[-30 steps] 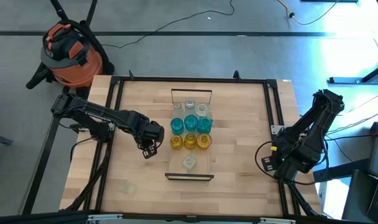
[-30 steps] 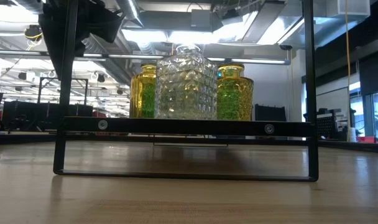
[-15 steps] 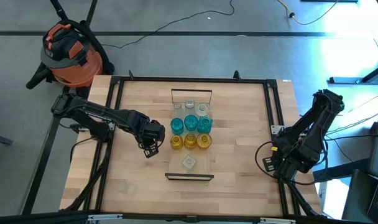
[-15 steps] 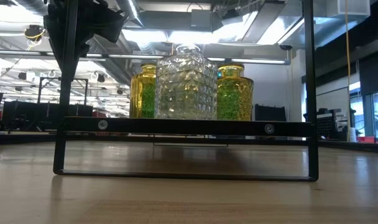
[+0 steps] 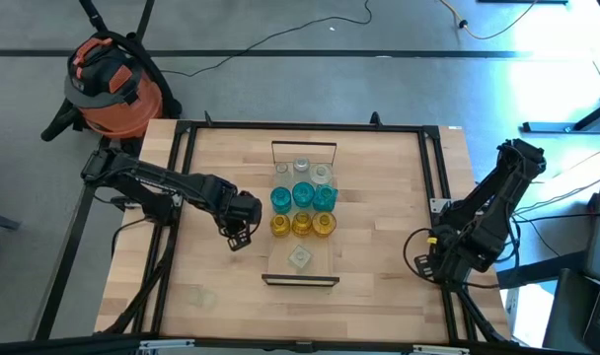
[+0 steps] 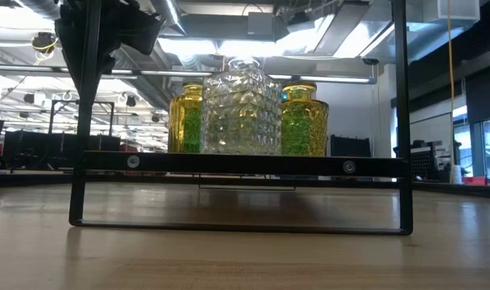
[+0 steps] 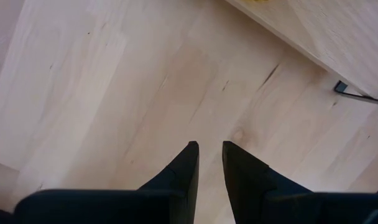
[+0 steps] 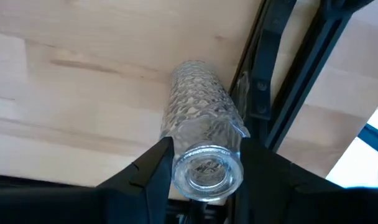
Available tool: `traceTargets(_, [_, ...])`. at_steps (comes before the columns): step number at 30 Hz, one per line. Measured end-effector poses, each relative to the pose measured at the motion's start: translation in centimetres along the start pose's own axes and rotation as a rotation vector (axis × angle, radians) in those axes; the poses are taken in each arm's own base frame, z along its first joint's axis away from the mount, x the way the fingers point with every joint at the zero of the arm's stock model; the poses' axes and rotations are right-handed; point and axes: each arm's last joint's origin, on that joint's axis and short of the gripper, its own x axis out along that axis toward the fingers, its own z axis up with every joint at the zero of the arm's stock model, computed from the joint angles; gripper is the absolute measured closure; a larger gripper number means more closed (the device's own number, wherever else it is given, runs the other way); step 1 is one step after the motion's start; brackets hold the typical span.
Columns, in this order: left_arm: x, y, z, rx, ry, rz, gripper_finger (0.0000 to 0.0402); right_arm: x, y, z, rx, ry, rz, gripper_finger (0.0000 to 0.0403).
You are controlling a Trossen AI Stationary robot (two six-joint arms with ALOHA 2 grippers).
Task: Sort vases onto shelf
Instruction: Put the transparent vase on the shelf aligned with the other bottom transparent vase
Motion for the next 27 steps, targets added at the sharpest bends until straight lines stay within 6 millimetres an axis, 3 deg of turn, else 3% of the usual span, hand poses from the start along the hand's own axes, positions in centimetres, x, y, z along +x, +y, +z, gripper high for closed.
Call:
traceTargets(6, [0.0,0.0,0.0,0.019,0.0,-0.001,0.0337,0.1,0.4,-0.4,-0.011,0.048,0.029,0.0242])
traceTargets(15, [0.0,0.1,0.1,0.035,-0.002,0.002,0.0337,0.1,0.8,-0.4,-0.02,0.016,0.1,0.0324])
traceTargets(27, [0.0,0.1,0.1,0.034,-0.004,-0.002,0.0337,0.2,2.3,0.9,0.008,-0.16,0.256,0.0345])
